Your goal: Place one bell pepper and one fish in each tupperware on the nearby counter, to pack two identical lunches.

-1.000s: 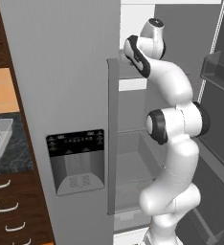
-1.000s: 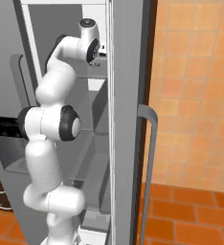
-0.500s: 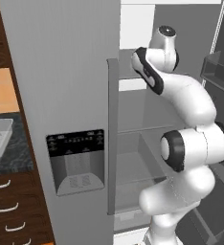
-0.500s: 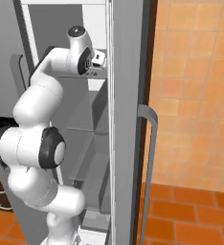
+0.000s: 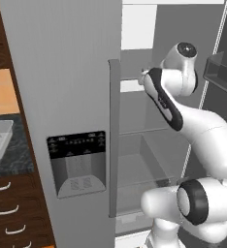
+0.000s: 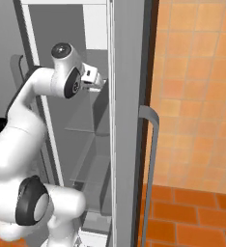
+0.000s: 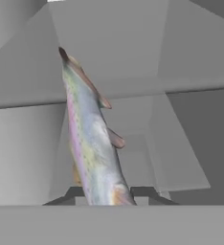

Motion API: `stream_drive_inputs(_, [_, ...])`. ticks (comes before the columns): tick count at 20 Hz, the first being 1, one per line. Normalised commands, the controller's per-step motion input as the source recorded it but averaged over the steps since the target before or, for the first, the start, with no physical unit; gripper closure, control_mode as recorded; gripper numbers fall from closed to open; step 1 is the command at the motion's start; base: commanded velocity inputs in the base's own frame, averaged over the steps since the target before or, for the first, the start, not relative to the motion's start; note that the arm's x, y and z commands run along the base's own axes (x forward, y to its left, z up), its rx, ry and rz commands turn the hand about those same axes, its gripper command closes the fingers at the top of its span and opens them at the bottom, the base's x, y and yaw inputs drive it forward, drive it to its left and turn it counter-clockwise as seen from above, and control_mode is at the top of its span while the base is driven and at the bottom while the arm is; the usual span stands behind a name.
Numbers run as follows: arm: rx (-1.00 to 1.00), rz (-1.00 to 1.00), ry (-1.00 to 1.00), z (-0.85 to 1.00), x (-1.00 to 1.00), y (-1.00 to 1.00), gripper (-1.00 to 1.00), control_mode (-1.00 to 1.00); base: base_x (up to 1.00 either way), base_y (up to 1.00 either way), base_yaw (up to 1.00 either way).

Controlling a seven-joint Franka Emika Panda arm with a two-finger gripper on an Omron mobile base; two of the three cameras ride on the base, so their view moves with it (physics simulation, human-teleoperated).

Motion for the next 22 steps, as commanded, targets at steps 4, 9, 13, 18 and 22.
stream_drive_inputs(4, [0.00,0.00,0.00,-0.11,-1.00,0.00,1.00,-1.00,0.00,0.00,0.00])
stream_drive_inputs(9, [-0.02,0.00,0.00,-0.29,-1.00,0.02,1.00,-1.00,0.00,0.00,0.00])
stream_drive_inputs(13, [-0.07,0.00,-0.02,-0.25,-1.00,0.25,1.00,-1.00,0.00,0.00,0.00])
stream_drive_inputs(18, [-0.07,0.02,-0.07,-0.20,-1.00,0.25,1.00,-1.00,0.00,0.00,0.00])
stream_drive_inputs(22, [-0.09,0.07,-0.03,-0.27,-1.00,0.47,1.00,-1.00,0.00,0.00,0.00])
